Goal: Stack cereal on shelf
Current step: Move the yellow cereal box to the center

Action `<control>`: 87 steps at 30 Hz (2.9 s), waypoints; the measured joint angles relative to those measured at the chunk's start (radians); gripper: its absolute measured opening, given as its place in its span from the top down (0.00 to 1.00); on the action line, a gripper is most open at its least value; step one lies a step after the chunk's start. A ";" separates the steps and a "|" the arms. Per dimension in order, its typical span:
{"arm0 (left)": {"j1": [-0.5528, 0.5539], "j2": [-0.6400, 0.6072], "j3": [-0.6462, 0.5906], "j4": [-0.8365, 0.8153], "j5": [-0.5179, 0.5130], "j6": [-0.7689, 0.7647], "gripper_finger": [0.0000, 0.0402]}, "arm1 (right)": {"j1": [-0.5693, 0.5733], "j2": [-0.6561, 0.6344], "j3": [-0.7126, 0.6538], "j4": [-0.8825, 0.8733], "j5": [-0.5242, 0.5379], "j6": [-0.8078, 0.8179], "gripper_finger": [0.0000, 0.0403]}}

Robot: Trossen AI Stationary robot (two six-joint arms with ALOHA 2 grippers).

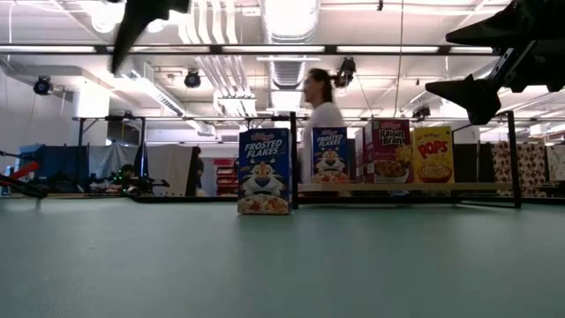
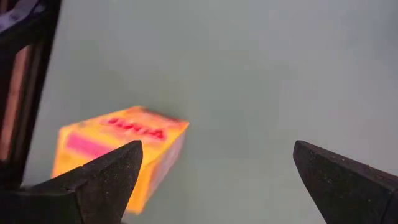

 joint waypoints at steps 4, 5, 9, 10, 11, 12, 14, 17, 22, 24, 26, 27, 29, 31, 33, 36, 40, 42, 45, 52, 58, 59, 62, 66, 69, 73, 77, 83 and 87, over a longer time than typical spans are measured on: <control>-0.050 -0.036 -0.039 0.000 0.029 -0.048 0.01 | 0.000 0.000 0.000 0.000 0.000 0.000 0.07; -0.062 -0.050 -0.061 0.000 0.046 -0.073 0.01 | 0.000 0.000 0.000 0.000 0.000 0.000 0.07; -0.111 -0.106 -0.147 0.001 0.131 -0.155 0.01 | 0.000 0.000 0.000 0.000 0.000 0.000 0.07; -0.123 -0.117 -0.159 0.009 0.133 -0.152 0.01 | 0.000 0.000 0.000 0.000 0.000 0.000 0.07; -0.135 -0.127 -0.167 0.024 0.133 -0.144 0.01 | 0.000 0.000 0.000 0.000 0.000 0.000 0.07; -0.146 -0.135 -0.171 0.033 0.133 -0.140 0.01 | 0.000 0.000 0.000 0.000 0.000 0.000 0.07; -0.161 -0.144 -0.174 0.032 0.132 -0.137 0.01 | 0.000 0.000 0.000 0.000 0.000 0.000 0.07; -0.184 -0.148 -0.174 0.019 0.117 -0.101 0.01 | 0.000 0.000 0.000 0.000 0.000 0.000 0.07; -0.205 -0.138 -0.174 0.023 0.040 -0.062 0.00 | 0.000 0.000 0.000 0.000 0.000 0.000 0.07; -0.213 -0.127 -0.176 0.029 0.034 -0.062 0.00 | 0.000 0.000 0.000 0.000 0.000 0.000 0.07; -0.223 -0.119 -0.179 0.041 0.034 -0.062 0.00 | 0.000 0.000 0.000 0.000 0.000 0.000 0.07; -0.229 -0.116 -0.182 0.050 0.034 -0.062 0.00 | 0.000 0.000 0.000 0.000 0.000 0.000 0.07; -0.244 -0.109 -0.191 0.068 0.027 -0.063 0.00 | 0.000 0.000 0.000 0.000 0.000 0.000 0.07; -0.261 -0.101 -0.206 0.092 0.023 -0.072 0.00 | 0.000 0.000 0.000 0.000 0.000 0.000 0.07; -0.274 -0.096 -0.220 0.105 -0.003 -0.075 0.00 | 0.000 0.000 0.000 0.000 0.000 0.000 0.07; -0.284 -0.085 -0.236 0.126 -0.033 -0.078 0.00 | 0.000 0.000 0.000 0.000 0.000 0.000 0.07; -0.283 -0.071 -0.266 0.157 -0.033 -0.081 0.00 | 0.000 0.000 0.000 0.000 0.000 0.000 0.07; -0.283 -0.071 -0.291 0.180 -0.033 -0.082 0.00 | 0.000 0.000 0.000 0.000 0.000 0.000 0.07; -0.283 -0.070 -0.319 0.228 -0.033 -0.116 0.01 | 0.000 0.000 0.000 0.000 0.000 0.000 0.07; -0.283 -0.070 -0.364 0.283 -0.033 -0.172 0.15 | 0.000 0.000 0.000 0.000 0.000 0.000 0.07; -0.281 -0.070 -0.354 0.287 -0.044 -0.184 0.30 | 0.000 0.000 0.000 0.000 0.000 0.000 0.07; -0.280 -0.070 -0.352 0.287 -0.058 -0.183 0.32 | 0.000 0.000 0.000 0.000 0.000 0.000 0.07; -0.267 -0.070 -0.349 0.286 -0.132 -0.176 0.35 | 0.000 0.000 0.000 0.000 0.000 0.000 0.07; -0.217 -0.070 -0.348 0.285 -0.183 -0.109 0.34 | 0.000 0.000 0.000 0.000 0.000 0.000 0.07; -0.155 -0.070 -0.347 0.285 -0.183 -0.012 0.33 | 0.000 0.000 0.000 0.000 0.000 0.000 0.07; -0.059 -0.070 -0.330 0.290 -0.191 0.151 0.34 | 0.000 0.000 0.000 0.000 0.000 0.000 0.07; 0.020 -0.070 -0.315 0.310 -0.264 0.307 0.34 | 0.000 0.000 0.000 0.000 0.000 0.000 0.07; 0.103 -0.070 -0.315 0.352 -0.306 0.449 0.34 | 0.000 0.000 0.000 0.000 0.000 0.000 0.07; 0.157 -0.070 -0.315 0.380 -0.308 0.556 0.34 | 0.000 0.000 0.000 0.000 0.000 0.000 0.07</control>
